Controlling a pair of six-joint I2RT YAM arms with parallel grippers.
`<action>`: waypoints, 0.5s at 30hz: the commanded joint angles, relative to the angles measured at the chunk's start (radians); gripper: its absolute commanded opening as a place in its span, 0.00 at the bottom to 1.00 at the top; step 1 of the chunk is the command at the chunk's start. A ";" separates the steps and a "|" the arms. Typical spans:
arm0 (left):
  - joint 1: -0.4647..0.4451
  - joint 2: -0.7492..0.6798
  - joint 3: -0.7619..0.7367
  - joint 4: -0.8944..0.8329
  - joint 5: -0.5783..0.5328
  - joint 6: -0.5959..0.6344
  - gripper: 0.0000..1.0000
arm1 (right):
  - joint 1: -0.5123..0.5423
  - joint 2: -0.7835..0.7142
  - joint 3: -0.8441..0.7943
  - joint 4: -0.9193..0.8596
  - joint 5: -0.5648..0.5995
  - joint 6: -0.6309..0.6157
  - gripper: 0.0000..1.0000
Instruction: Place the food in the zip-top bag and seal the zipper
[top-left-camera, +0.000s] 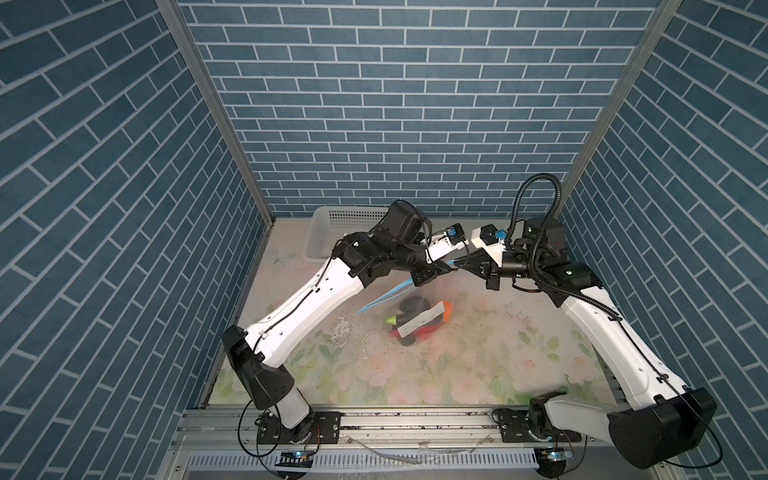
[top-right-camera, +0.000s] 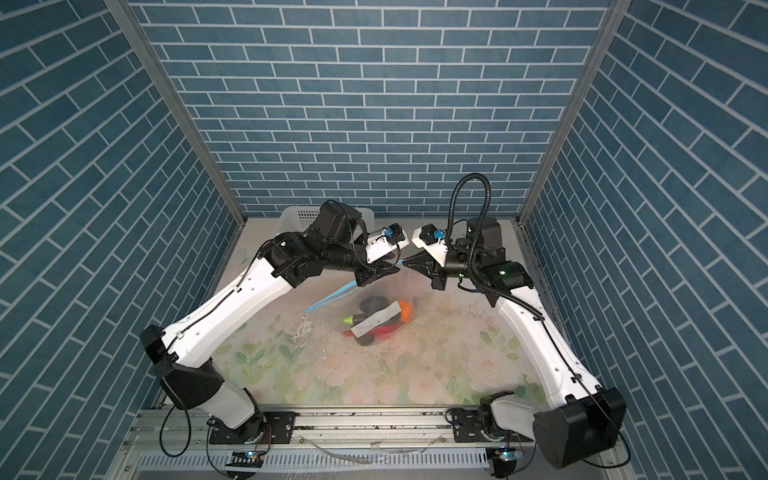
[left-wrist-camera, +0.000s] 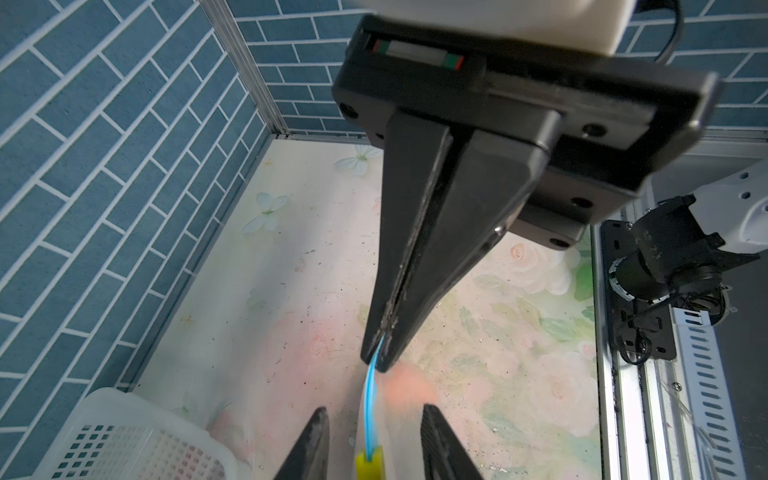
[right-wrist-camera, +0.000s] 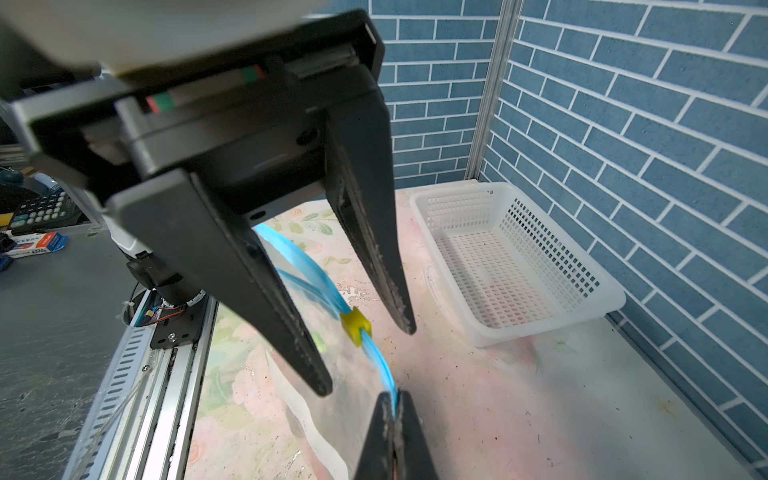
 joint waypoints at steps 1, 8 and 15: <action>-0.002 0.009 0.023 -0.026 0.003 -0.013 0.32 | -0.003 -0.014 0.043 0.032 -0.034 -0.009 0.00; -0.003 0.005 0.024 -0.030 0.003 -0.020 0.14 | -0.002 -0.015 0.039 0.033 -0.034 -0.009 0.00; -0.001 -0.005 0.018 -0.032 0.001 -0.019 0.06 | -0.002 -0.020 0.038 0.032 -0.028 -0.010 0.00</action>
